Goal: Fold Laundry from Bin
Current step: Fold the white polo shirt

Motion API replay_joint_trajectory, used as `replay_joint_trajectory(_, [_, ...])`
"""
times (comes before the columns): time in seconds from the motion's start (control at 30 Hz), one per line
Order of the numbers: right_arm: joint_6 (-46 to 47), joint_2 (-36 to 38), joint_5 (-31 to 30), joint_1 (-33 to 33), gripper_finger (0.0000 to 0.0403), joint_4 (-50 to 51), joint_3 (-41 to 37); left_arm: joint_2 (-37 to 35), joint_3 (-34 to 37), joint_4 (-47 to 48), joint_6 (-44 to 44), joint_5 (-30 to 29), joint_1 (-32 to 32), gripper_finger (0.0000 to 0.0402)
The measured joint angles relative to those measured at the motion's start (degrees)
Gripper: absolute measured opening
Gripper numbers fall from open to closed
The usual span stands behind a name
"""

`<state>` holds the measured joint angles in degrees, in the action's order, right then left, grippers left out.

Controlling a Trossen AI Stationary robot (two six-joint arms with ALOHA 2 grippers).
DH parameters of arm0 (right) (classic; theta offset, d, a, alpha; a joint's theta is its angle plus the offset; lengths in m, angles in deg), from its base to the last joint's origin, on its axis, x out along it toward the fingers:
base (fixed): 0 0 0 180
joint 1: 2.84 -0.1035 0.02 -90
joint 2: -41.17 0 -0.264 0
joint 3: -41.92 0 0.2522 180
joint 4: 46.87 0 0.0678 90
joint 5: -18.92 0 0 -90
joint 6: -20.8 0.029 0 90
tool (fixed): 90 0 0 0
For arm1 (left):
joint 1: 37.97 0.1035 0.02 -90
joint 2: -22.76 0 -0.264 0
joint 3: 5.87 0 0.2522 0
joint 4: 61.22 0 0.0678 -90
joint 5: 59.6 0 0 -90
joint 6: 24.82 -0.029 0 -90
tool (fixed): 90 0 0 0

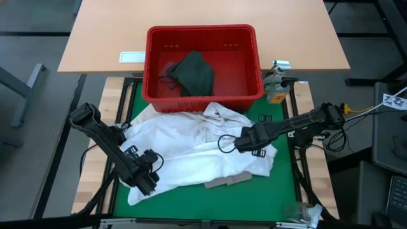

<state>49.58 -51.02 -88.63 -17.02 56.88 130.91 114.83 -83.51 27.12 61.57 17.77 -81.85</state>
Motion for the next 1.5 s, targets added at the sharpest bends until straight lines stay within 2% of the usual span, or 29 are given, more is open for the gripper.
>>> replay_joint_trajectory(0.4, [-13.91, 0.0, -13.68, 3.36, 0.0, -0.73, 0.0, 2.8, 0.02, 0.29, 0.41, 0.33, 0.0, 0.0])
replay_joint_trajectory(0.6, [-23.49, 0.0, -16.38, 4.59, 0.0, -4.85, 0.0, 2.8, 0.02, 0.45, 0.41, 1.73, -0.17, 0.0])
replay_joint_trajectory(0.83, [-29.57, 0.0, -26.15, 4.6, 0.0, -8.47, 0.0, 2.8, 0.02, 0.45, 0.05, 3.74, -0.17, 0.0])
replay_joint_trajectory(1.07, [-29.58, 0.0, -25.02, 4.62, 0.0, -9.74, 0.0, 2.8, 0.02, 0.45, -1.27, 3.76, -0.17, 0.0006])
replay_joint_trajectory(1.33, [-29.58, 0.0, -24.93, 4.62, 0.0004, -10.11, 0.0, 2.8, 0.02, 0.45, -1.29, 3.78, -0.2, 0.0066])
replay_joint_trajectory(1.5, [-30.58, 0.0, -25.82, 4.62, 0.0039, -10.7, 0.0, 2.8, 0.02, 0.4, -1.05, 1.48, -0.2, 0.0095])
